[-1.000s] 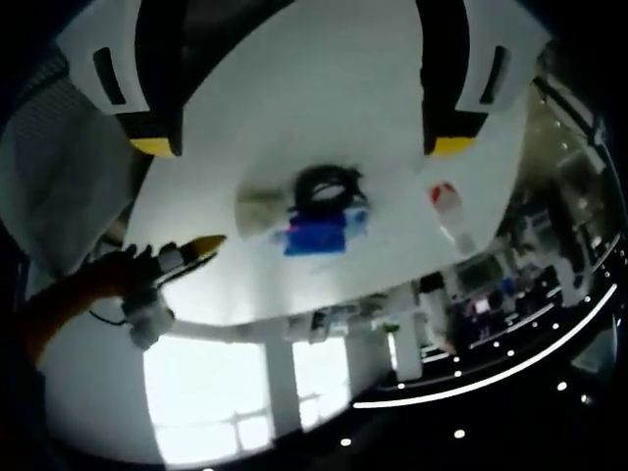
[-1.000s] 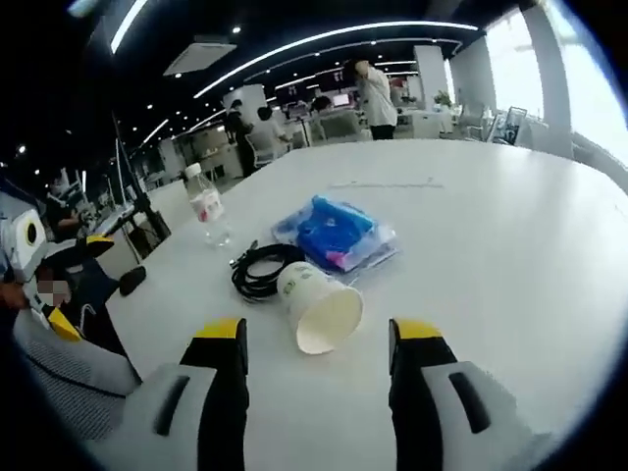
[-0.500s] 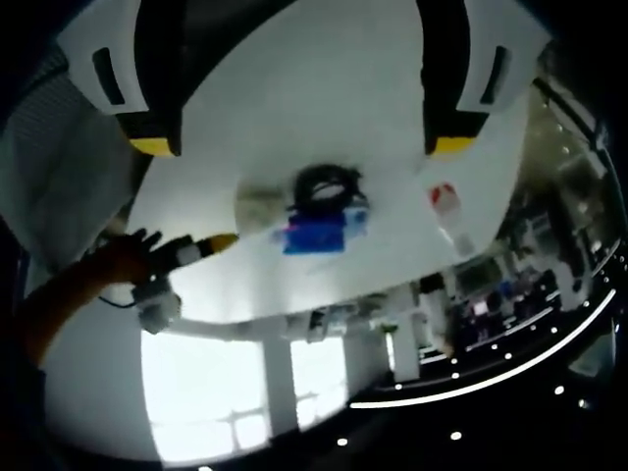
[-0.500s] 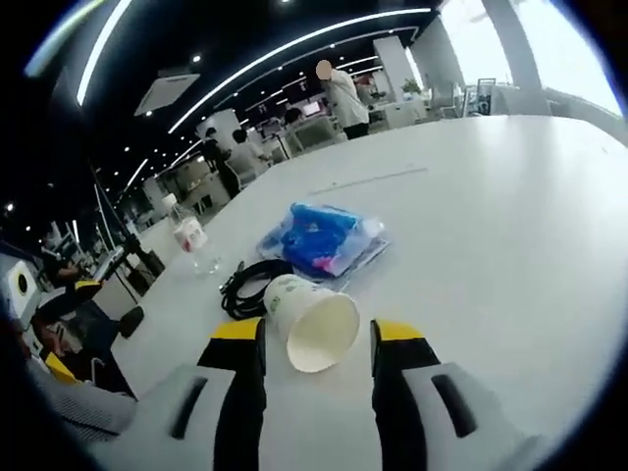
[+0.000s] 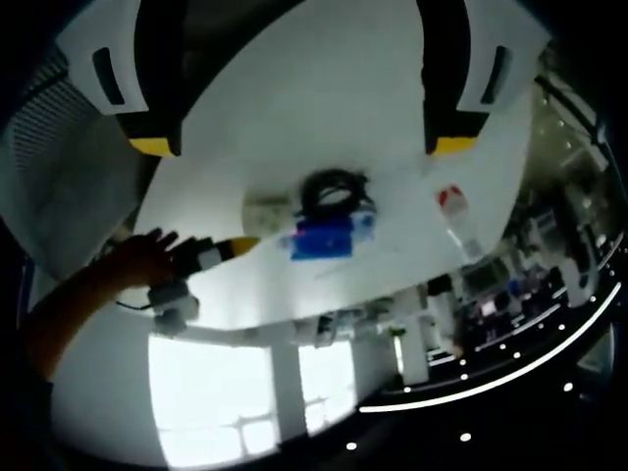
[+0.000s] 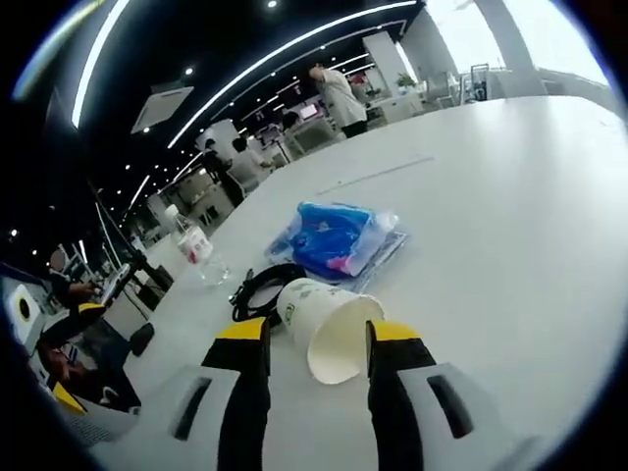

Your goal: Arrange the tabletop items into an orderly group along one side of the table until the central work area is clear of visible clutter.

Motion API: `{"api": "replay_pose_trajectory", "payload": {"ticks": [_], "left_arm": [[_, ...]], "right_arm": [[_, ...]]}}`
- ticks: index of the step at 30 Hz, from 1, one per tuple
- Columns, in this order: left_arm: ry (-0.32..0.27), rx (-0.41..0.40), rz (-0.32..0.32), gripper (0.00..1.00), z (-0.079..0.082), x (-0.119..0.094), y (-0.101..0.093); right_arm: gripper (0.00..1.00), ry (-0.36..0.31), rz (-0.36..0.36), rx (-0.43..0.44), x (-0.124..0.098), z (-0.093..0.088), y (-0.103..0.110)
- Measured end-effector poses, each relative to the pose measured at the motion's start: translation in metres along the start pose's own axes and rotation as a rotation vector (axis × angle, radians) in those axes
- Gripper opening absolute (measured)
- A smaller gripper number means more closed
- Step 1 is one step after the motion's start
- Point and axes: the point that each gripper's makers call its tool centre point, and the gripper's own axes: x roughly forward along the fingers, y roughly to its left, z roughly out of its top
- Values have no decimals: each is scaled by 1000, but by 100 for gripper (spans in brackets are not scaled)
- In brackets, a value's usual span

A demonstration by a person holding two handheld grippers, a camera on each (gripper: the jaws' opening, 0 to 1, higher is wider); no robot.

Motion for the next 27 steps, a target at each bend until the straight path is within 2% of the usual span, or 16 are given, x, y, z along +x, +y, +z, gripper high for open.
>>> {"api": "replay_pose_trajectory", "payload": {"ticks": [3,9,11,15,27], "left_arm": [[4,-11,2,100,-1,0,1],[22,-27,3,100,-5,0,1],[18,-15,15,100,-4,-1,4],[20,-19,14,99,-5,-1,3],[28,-6,20,99,-6,-1,4]], "right_arm": [[32,-1,4,40,2,-1,2],[21,-1,9,57,3,0,5],[18,4,28,101,4,0,10],[12,0,32,99,4,1,12],[3,-22,63,70,2,14,25]]}}
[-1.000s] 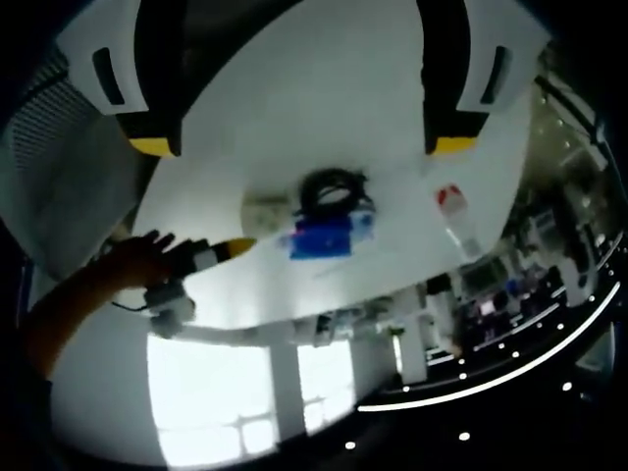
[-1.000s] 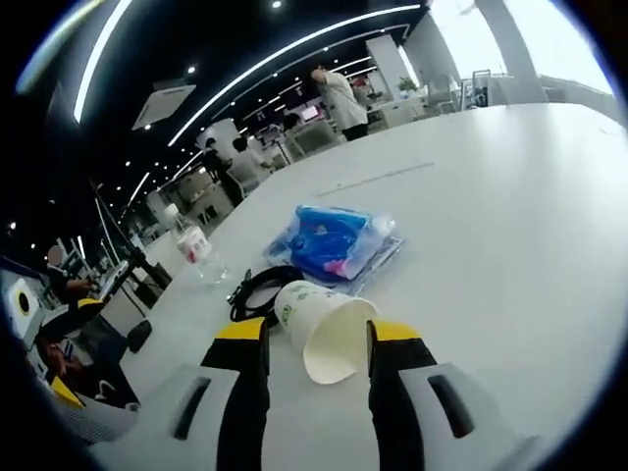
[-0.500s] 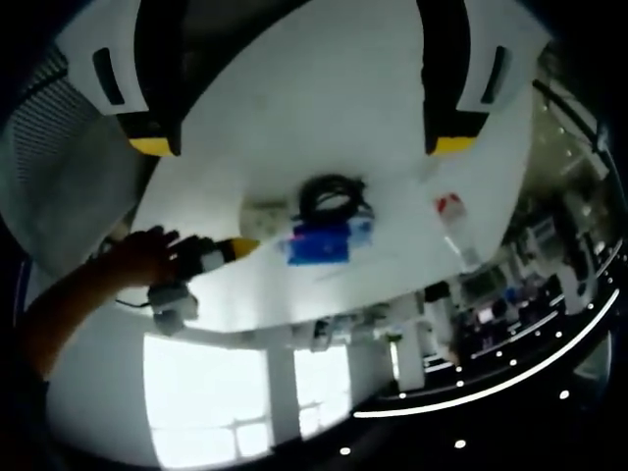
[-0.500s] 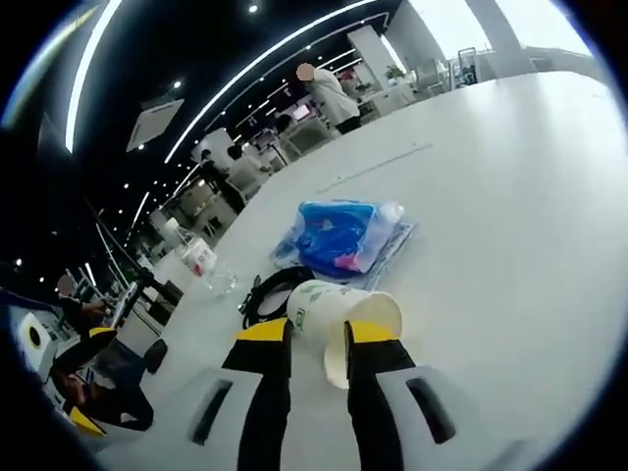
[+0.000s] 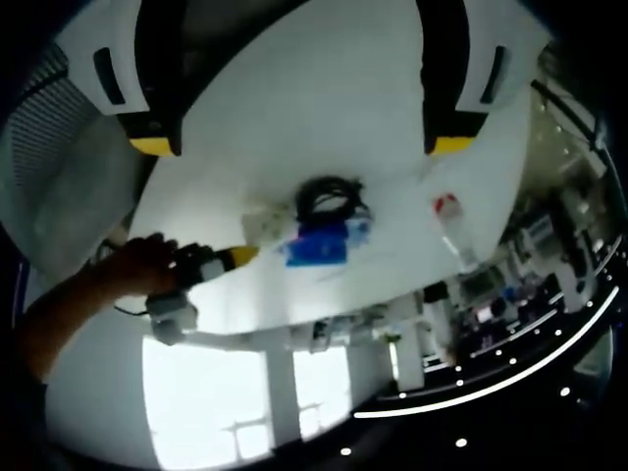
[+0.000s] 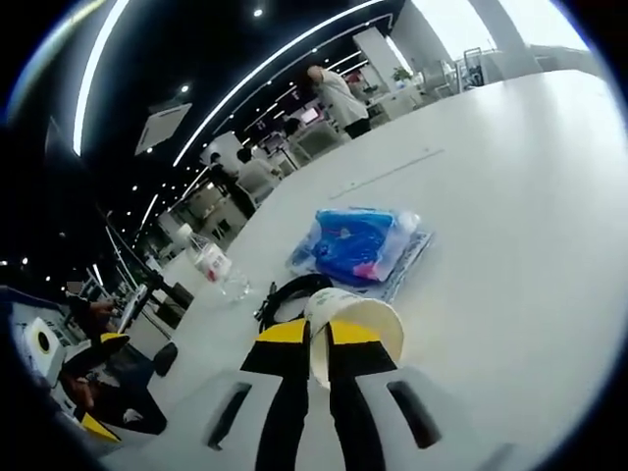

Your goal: Arrange the tabletop items into an orderly group along one side of the table until the central work area is clear of visible clutter.

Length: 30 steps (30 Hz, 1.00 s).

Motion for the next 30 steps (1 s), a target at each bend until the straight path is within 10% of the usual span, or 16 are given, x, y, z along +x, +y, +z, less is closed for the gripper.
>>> {"api": "replay_pose_trajectory", "payload": {"ticks": [30], "left_arm": [[4,-15,18,97,-1,-1,4]], "right_arm": [[1,6,68,-170,5,29,25]]}}
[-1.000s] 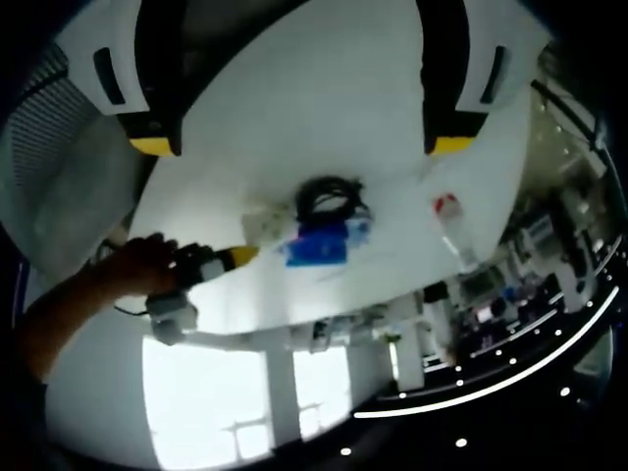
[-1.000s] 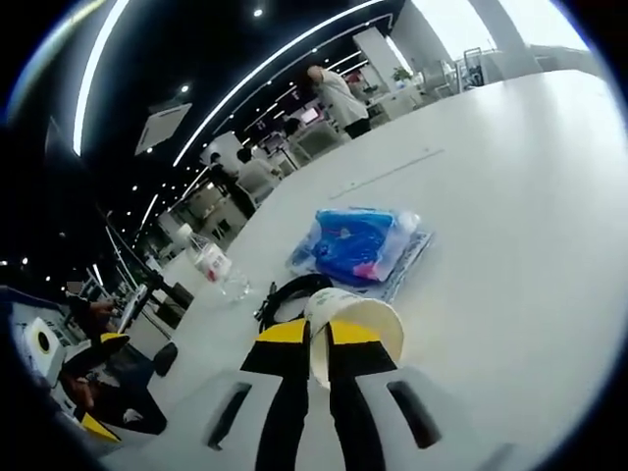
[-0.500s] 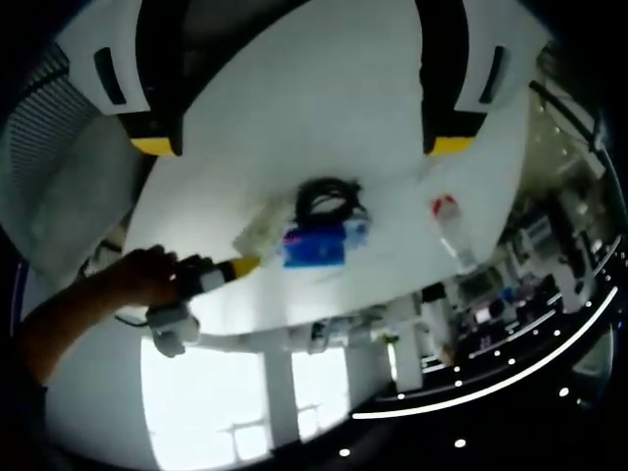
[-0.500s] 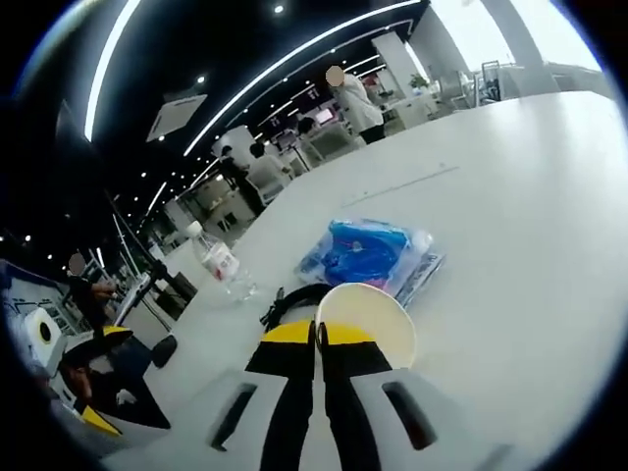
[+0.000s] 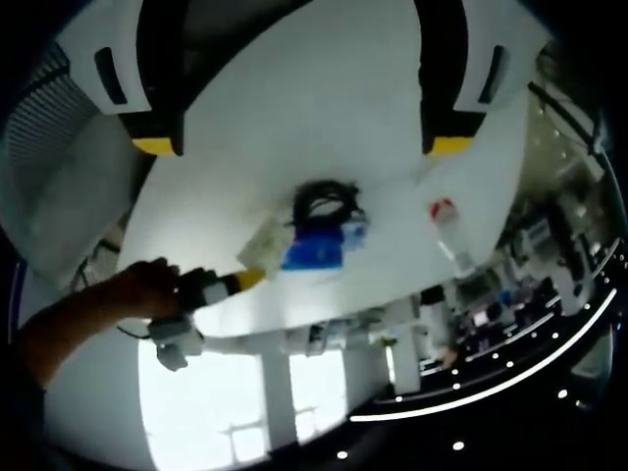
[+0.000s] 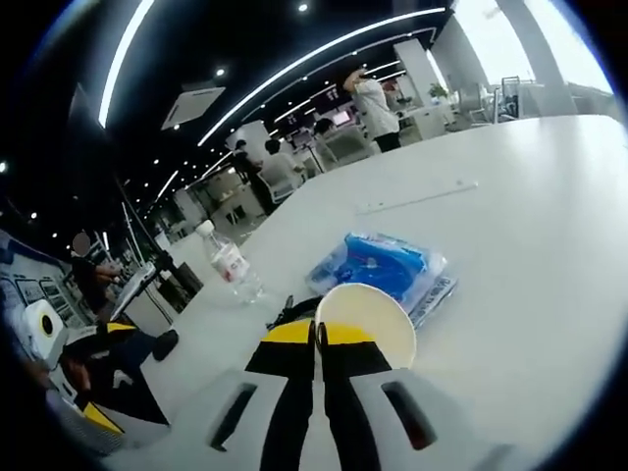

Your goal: Arrange the tabletop items into an orderly group along one side of the table until the central work area is clear of visible clutter.

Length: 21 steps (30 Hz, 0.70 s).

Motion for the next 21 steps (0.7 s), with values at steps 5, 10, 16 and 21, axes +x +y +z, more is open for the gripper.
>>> {"api": "replay_pose_trajectory", "payload": {"ticks": [5,10,16,21], "left_arm": [[-5,-9,8,97,0,0,2],[0,-13,11,97,-1,0,2],[10,-8,10,97,-3,1,2],[15,-8,12,97,-4,1,3]], "right_arm": [[0,5,17,-35,4,5,5],[0,9,35,-74,9,12,10],[0,8,55,-107,16,23,14],[0,13,68,-131,21,28,17]]}}
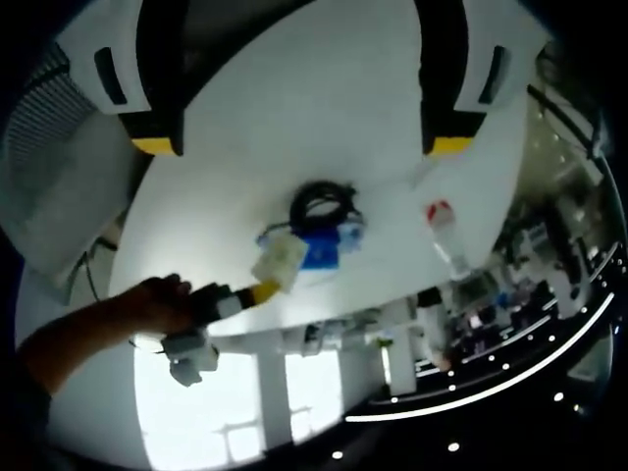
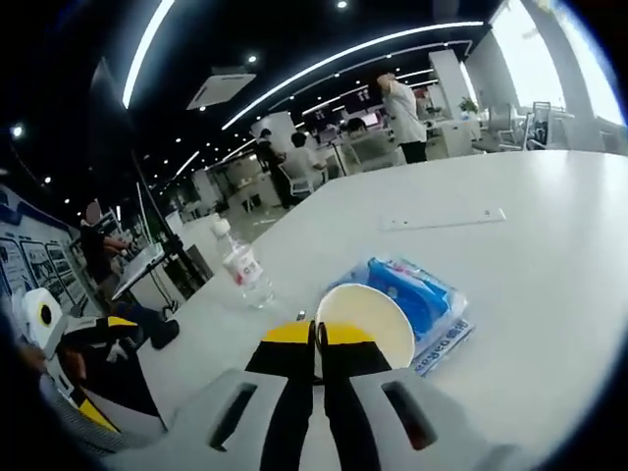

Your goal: Arrange the tabletop items into an orderly group along one side of the table until the central work area is clear of visible clutter.

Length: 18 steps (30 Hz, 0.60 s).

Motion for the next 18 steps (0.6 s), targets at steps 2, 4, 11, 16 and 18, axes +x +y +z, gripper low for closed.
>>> {"api": "replay_pose_trajectory", "payload": {"ticks": [2,4,11,16,18], "left_arm": [[5,3,-1,97,-1,0,0],[5,0,-1,97,-1,0,0],[8,-9,0,98,-2,0,0],[6,-1,-2,100,-1,-1,0],[-1,2,1,100,0,-1,0]], "right_arm": [[0,1,4,-7,1,1,1],[0,4,7,-13,3,3,1],[0,11,22,-47,11,9,4],[0,21,34,-85,16,13,8],[0,25,40,-103,19,15,9]]}}
